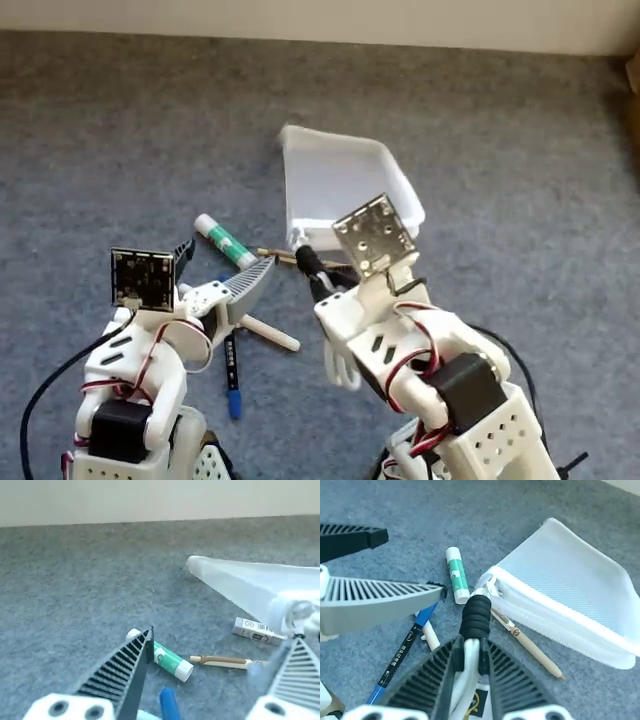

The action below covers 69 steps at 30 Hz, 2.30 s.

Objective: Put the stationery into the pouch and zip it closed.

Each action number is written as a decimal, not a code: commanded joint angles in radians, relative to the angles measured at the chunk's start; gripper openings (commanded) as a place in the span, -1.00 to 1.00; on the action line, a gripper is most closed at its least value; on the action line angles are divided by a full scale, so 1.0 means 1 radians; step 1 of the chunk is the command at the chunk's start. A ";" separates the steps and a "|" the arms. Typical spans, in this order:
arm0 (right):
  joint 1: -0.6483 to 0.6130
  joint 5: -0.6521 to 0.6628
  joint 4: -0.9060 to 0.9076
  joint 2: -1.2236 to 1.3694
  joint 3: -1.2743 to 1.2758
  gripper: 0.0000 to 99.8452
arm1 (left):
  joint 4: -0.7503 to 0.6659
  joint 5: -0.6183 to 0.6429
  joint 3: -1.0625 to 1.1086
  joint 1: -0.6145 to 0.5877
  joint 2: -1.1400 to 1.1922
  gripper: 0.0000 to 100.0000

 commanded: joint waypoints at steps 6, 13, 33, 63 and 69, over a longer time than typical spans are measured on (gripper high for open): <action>-0.065 0.008 0.012 -0.025 -0.002 -0.99 | -0.034 0.011 0.019 0.094 -0.005 -0.26; -0.111 0.014 0.019 -0.030 0.054 -0.99 | -0.103 0.008 0.087 0.091 -0.005 -0.26; -0.108 0.014 0.039 -0.031 0.058 -0.99 | -0.155 -0.075 0.202 0.048 -0.007 -0.26; -0.116 0.014 0.137 -0.027 0.056 -0.99 | -0.204 -0.229 0.285 0.081 -0.008 -0.64; -0.116 0.006 0.042 -0.022 0.113 -0.94 | -0.198 -0.164 0.211 -0.058 -0.010 -0.63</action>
